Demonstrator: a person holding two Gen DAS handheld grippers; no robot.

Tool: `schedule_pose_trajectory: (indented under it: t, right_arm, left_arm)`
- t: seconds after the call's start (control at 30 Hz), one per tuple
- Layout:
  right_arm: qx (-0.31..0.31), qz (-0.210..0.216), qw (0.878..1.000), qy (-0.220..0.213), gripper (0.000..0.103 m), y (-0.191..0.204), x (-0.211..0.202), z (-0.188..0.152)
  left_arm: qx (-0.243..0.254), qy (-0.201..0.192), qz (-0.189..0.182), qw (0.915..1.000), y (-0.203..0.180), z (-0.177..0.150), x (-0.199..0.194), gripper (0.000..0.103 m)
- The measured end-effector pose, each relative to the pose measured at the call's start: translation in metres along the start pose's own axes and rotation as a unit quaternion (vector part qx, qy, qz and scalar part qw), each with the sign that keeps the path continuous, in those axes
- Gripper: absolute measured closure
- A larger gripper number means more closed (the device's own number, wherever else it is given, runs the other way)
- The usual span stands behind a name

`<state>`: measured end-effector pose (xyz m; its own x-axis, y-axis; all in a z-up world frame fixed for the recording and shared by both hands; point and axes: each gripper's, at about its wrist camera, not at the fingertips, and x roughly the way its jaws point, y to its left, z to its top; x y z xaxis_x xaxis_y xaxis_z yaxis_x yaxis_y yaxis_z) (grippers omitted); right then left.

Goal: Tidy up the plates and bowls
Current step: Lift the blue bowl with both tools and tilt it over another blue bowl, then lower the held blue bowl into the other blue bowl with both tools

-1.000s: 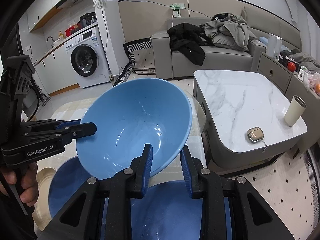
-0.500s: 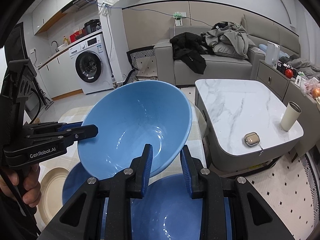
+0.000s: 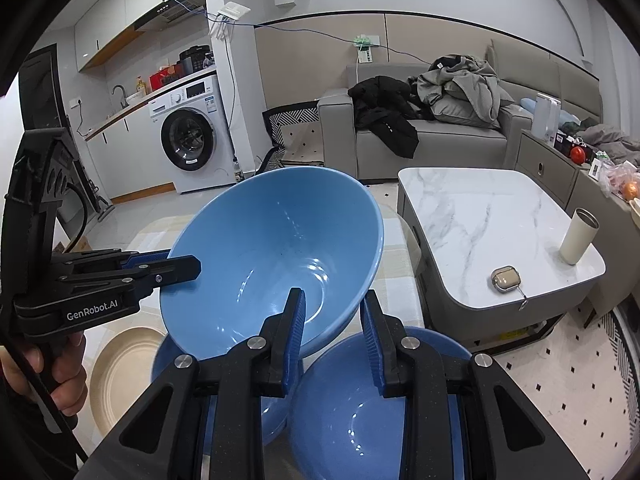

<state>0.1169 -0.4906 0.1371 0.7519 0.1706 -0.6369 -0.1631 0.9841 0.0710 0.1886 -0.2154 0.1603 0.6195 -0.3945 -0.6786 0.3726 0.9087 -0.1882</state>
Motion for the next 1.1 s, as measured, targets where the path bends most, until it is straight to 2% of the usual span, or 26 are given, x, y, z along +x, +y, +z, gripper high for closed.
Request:
schedule_pose_trajectory:
  t: [0.3,0.63,1.1]
  right_arm:
    - [0.000,0.001,1.000,-0.004,0.074,0.018,-0.015,-0.013]
    - [0.007,0.007,1.000,-0.012,0.074,0.037,-0.027,-0.036]
    - [0.023,-0.005,1.000,-0.015,0.074,0.058,-0.031,-0.069]
  left_arm:
    - [0.001,-0.004,-0.002,1.0000,0.010,-0.022,-0.025,0.085]
    - [0.008,-0.007,0.007,0.9999,0.016,-0.061,-0.055,0.085]
    - [0.016,0.008,0.010,0.9998,0.006,-0.077,-0.036,0.085]
